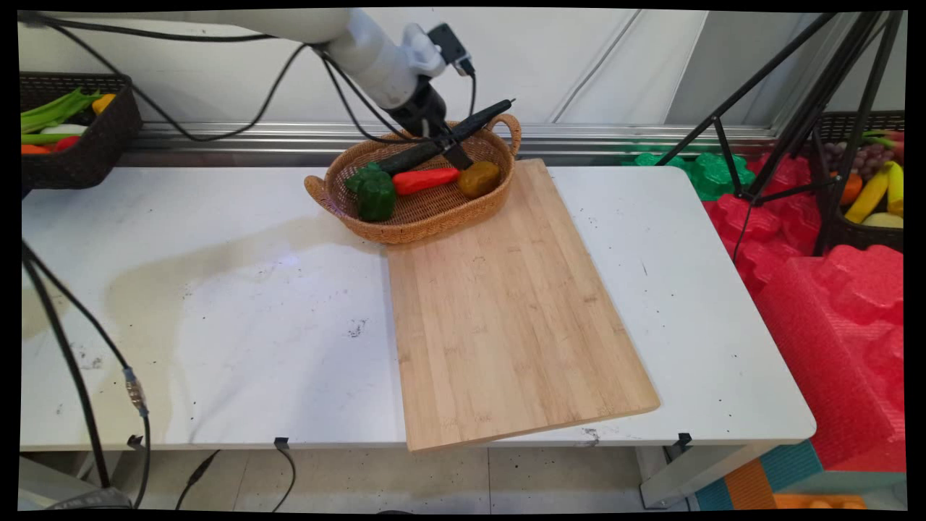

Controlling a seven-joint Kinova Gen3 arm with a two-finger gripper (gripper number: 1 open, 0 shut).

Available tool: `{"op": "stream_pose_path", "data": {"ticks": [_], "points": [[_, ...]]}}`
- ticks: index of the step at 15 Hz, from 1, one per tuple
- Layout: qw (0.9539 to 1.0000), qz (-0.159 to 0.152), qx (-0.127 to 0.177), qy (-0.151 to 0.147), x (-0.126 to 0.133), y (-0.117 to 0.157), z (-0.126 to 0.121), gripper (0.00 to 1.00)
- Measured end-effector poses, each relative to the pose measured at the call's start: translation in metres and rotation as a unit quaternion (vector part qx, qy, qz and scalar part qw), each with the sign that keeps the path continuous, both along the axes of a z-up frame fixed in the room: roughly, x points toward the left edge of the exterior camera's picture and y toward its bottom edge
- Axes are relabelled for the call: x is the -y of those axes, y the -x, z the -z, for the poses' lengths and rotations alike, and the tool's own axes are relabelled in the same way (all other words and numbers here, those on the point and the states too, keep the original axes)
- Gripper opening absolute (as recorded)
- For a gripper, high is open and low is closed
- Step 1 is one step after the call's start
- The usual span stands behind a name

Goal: Pick up the potato from the vegetable basket

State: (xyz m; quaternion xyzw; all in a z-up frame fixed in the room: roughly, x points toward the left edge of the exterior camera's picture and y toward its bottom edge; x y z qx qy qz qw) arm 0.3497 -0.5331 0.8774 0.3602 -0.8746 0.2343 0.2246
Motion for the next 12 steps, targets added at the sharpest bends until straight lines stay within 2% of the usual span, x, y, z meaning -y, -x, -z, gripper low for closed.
{"op": "stream_pose_path", "data": {"ticks": [7, 11, 12], "points": [[0.9993, 0.01, -0.014, -0.033, 0.047, 0.018, 0.044, 1.0], [0.9987, 0.013, -0.02, -0.044, 0.061, 0.022, 0.058, 1.0], [0.9986, 0.013, -0.022, -0.046, 0.065, 0.022, 0.061, 0.0]]}}
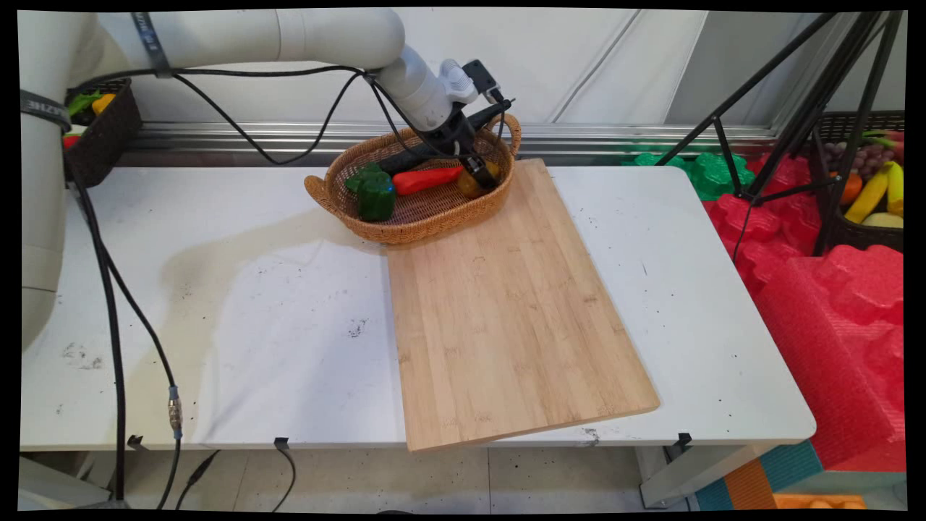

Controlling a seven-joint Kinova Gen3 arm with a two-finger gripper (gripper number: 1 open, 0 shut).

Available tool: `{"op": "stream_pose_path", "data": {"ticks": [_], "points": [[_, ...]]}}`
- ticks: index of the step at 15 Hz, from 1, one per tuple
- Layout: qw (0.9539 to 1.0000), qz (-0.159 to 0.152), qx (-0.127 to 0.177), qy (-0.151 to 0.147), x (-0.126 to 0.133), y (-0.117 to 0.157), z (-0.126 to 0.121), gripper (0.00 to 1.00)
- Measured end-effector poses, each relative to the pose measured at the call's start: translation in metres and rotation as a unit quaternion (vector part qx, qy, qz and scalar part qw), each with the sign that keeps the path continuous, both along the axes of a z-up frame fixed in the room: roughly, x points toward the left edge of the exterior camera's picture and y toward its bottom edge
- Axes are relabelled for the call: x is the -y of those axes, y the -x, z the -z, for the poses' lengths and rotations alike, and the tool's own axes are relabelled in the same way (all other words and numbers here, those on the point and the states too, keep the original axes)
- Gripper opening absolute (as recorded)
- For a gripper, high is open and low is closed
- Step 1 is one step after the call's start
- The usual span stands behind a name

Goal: Pick up the potato from the vegetable basket, then place the picked object on the cutting board

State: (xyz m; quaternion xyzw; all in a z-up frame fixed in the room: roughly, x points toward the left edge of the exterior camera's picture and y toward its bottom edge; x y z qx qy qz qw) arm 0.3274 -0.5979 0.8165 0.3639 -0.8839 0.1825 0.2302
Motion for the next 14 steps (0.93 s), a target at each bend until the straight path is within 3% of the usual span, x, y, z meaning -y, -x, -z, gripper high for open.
{"op": "stream_pose_path", "data": {"ticks": [8, 14], "points": [[1.0, 0.0, -0.005, -0.004, -0.002, 0.001, -0.005, 0.0], [0.9996, -0.019, 0.001, 0.021, -0.035, 0.0, -0.05, 0.0]]}}
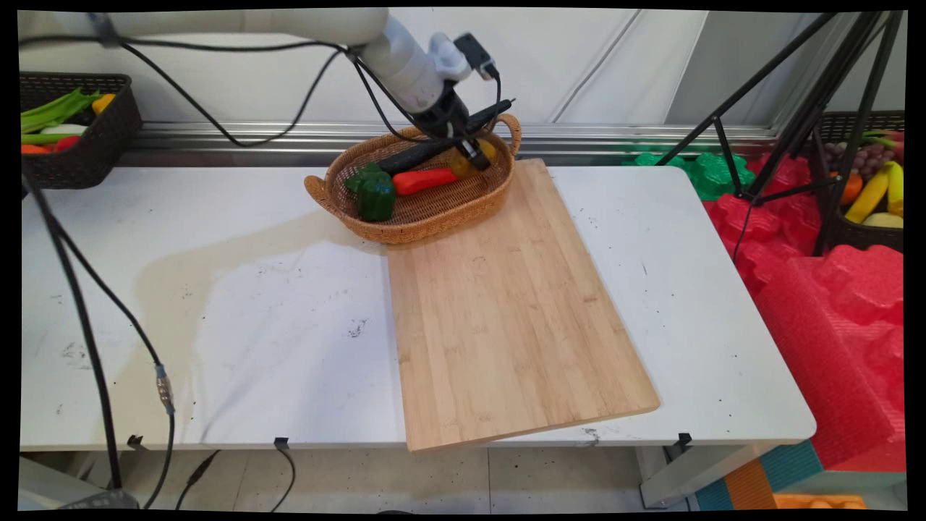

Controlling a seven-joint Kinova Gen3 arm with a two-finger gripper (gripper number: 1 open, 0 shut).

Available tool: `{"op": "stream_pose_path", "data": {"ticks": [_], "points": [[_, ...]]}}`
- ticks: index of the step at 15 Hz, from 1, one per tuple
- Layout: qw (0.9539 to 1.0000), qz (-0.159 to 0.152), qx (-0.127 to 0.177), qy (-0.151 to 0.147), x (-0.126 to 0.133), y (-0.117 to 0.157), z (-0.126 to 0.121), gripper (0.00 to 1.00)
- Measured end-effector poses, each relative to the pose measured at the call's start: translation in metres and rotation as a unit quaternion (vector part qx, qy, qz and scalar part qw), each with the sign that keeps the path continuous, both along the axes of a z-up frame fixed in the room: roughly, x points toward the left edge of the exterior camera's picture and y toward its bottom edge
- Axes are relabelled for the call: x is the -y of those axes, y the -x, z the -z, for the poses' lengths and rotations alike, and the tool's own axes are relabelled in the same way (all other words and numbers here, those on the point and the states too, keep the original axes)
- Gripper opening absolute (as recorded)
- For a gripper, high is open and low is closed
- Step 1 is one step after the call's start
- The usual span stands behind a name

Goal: Place the picked object on the cutting board

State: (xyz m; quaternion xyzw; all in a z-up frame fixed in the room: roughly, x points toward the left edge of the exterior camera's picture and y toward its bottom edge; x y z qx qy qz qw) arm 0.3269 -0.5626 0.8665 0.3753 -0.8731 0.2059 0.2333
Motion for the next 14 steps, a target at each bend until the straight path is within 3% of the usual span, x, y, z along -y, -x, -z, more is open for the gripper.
{"op": "stream_pose_path", "data": {"ticks": [8, 14], "points": [[0.999, 0.014, 0.013, 0.04, -0.067, 0.007, -0.068, 0.0], [0.9956, 0.082, 0.019, 0.041, -0.143, 0.024, -0.098, 0.0]]}}
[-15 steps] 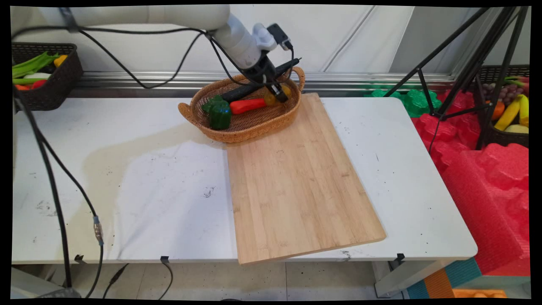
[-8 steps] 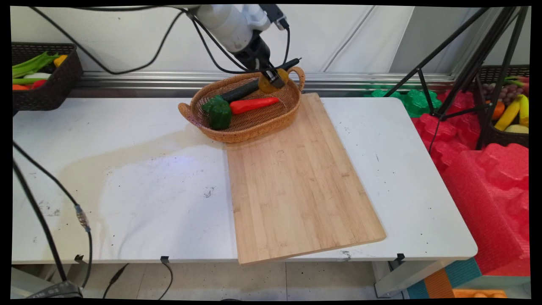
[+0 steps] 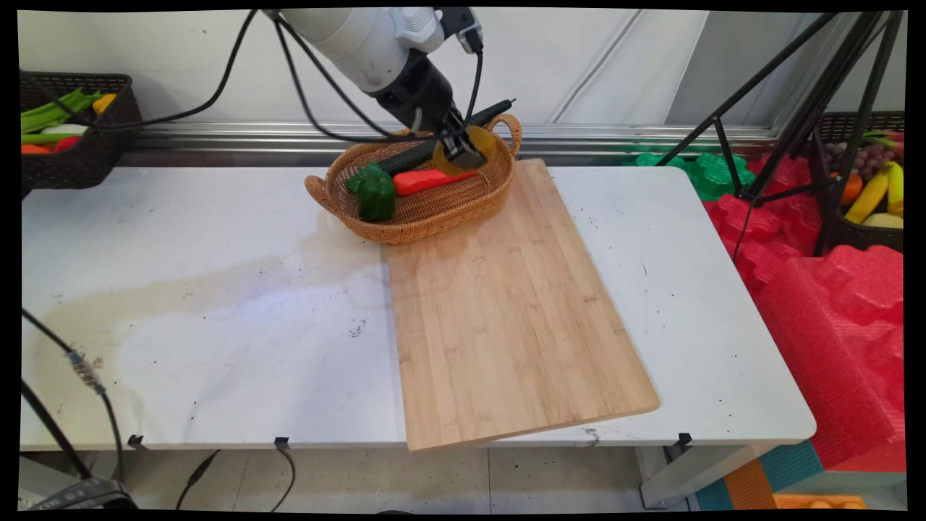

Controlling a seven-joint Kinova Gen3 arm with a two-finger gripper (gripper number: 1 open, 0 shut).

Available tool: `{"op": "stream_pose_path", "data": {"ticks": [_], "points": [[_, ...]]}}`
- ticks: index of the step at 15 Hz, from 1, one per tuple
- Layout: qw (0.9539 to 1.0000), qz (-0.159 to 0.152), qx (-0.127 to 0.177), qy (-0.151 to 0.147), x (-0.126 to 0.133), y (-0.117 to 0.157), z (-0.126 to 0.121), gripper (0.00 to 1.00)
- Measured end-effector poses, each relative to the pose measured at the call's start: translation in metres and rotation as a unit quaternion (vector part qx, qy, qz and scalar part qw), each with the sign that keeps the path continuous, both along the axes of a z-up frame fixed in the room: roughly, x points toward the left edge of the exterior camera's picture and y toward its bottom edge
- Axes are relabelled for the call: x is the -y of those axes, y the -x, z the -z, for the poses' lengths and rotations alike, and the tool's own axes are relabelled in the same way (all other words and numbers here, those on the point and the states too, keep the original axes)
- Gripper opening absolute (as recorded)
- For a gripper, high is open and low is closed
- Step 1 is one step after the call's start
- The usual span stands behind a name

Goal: Place the picked object on the cutting board

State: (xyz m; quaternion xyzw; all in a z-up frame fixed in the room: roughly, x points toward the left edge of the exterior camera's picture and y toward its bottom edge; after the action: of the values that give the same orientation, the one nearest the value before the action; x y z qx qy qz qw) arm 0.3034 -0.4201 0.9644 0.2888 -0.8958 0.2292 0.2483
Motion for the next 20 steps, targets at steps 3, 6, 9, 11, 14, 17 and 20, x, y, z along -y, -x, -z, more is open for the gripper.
{"op": "stream_pose_path", "data": {"ticks": [3, 6, 9, 11, 14, 17, 20], "points": [[0.9993, 0.036, 0.004, -0.008, -0.03, 0.013, -0.002, 0.0], [0.9974, 0.069, 0.009, -0.021, -0.052, 0.03, 0.005, 0.0], [0.9948, 0.094, 0.016, -0.036, -0.064, 0.048, 0.022, 0.0], [0.9928, 0.109, 0.025, -0.043, -0.066, 0.06, 0.037, 0.0], [0.9901, 0.127, 0.038, -0.047, -0.062, 0.074, 0.058, 0.0], [0.9874, 0.141, 0.05, -0.051, -0.057, 0.085, 0.08, 0.0], [0.9843, 0.156, 0.063, -0.053, -0.047, 0.099, 0.105, 0.0]]}}
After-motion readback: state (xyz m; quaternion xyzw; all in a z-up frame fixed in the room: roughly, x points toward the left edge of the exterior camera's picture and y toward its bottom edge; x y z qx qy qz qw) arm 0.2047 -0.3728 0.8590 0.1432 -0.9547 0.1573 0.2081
